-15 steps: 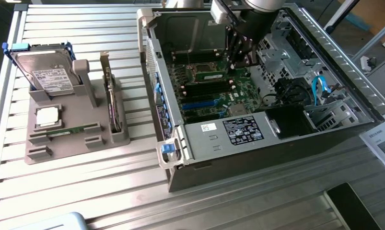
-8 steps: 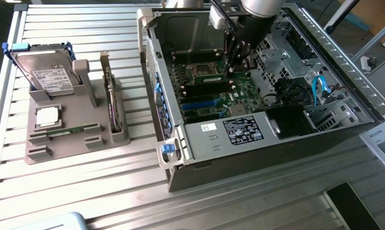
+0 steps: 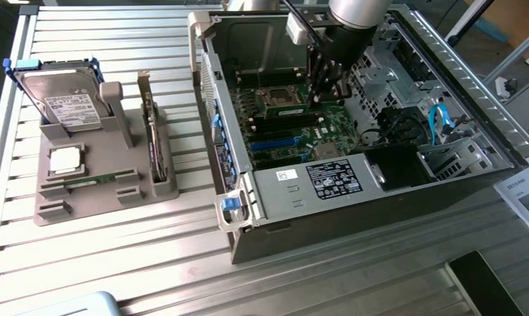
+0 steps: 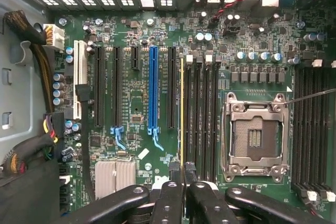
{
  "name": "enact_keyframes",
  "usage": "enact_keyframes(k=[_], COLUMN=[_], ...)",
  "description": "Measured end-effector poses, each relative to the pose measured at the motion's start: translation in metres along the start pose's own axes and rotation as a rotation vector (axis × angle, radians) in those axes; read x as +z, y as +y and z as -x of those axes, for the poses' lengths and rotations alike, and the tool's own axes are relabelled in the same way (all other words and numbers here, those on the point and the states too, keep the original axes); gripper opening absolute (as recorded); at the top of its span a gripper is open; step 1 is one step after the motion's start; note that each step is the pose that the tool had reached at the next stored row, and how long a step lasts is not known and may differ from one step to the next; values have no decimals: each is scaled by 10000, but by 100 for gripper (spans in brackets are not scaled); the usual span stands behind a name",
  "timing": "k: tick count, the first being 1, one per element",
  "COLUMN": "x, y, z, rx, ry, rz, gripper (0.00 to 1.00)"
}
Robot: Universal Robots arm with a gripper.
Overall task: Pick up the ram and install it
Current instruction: 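Insert the ram into the slot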
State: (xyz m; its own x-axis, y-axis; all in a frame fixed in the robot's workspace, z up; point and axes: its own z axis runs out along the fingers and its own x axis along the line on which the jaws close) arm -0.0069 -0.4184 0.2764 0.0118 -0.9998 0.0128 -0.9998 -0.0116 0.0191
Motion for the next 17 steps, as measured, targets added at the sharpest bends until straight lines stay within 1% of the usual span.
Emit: enact_keyframes(k=[6,9,17], x=[17,33,36], y=[1,16,42], z=[1,0,1], rx=[0,-1,-1], ry=[-2,4,3], rz=[-1,0,0], gripper=[12,12,12])
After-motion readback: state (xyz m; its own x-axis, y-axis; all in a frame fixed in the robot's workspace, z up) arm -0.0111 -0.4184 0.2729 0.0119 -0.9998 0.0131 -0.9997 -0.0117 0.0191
